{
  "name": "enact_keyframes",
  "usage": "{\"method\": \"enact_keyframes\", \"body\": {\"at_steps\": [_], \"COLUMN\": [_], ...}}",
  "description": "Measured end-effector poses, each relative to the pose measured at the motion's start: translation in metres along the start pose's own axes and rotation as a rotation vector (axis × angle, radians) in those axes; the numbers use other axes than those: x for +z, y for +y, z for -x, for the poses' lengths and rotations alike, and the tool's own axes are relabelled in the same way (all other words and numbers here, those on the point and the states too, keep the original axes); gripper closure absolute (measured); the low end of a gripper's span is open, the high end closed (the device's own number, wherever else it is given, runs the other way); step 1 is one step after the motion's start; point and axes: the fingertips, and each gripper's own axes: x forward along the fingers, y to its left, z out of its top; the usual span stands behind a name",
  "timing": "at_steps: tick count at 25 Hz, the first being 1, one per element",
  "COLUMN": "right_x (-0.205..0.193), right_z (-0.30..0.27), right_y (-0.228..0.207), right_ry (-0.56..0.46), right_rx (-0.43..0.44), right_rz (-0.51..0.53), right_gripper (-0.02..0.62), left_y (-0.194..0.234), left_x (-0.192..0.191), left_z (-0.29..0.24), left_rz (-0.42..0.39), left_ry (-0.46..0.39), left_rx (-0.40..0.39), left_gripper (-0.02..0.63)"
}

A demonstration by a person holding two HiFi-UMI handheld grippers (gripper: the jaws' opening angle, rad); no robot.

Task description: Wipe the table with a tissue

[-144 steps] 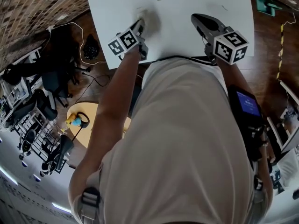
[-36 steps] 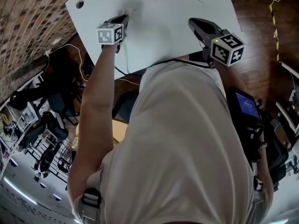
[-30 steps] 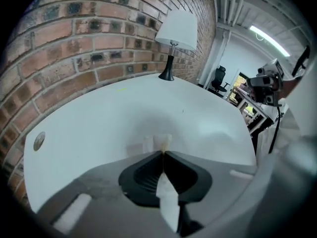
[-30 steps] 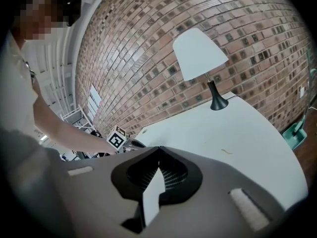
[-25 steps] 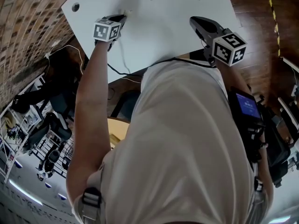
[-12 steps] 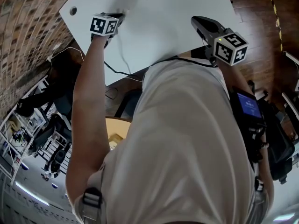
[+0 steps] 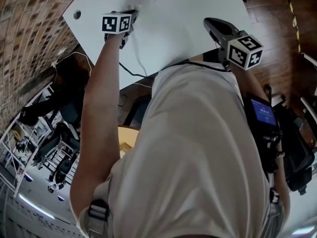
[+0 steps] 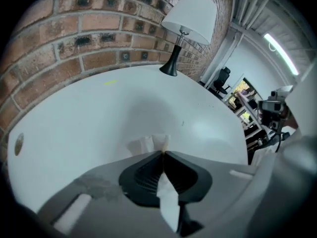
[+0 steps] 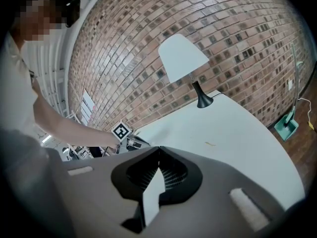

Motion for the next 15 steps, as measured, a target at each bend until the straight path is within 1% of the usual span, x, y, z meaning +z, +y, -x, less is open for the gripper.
{"method": "enact_keyframes", "body": {"at_steps": [2,4,6,8,10,12,13,15], "right_x": [-0.001,-0.001,0.0,0.002,0.002,0.004,0.006,0.008], "right_z": [0.0,-0.002,-0.007,-0.012,-0.013,-0.013,-0.014,-0.016], "right_y": [0.001,0.005,0.009,0.012,0.015,0.017,0.017,0.019], "right_ry": [-0.001,-0.004,-0.005,-0.005,-0.007,-0.01,-0.012,-0.009], "right_rx": [0.002,0.006,0.014,0.022,0.027,0.035,0.041,0.054], "right_rz": [0.001,0.004,0.007,0.006,0.002,0.003,0.006,0.012], "right_gripper": [0.588,0.588,0.588,0.586,0.588,0.588,0.588,0.588], "left_y": [-0.016,-0.029,-0.038,-0.053,-0.078,-0.105,-0.115,-0.128], "left_x": [0.0,-0.003,-0.008,-0.016,-0.024,-0.024,-0.022,-0.019], "left_z": [-0.005,-0.007,-0.008,-0.009,-0.011,-0.007,-0.003,0.007], "left_rz": [0.0,-0.007,0.014,0.029,0.018,0.021,0.037,0.093], "left_ry": [-0.004,-0.006,-0.015,-0.014,-0.018,-0.082,-0.132,-0.237], "left_rx": [-0.022,-0.011,-0.008,-0.042,-0.096,-0.134,-0.142,-0.147], "left_gripper": [0.584,0.584,0.584,0.585,0.586,0.584,0.584,0.584]}}
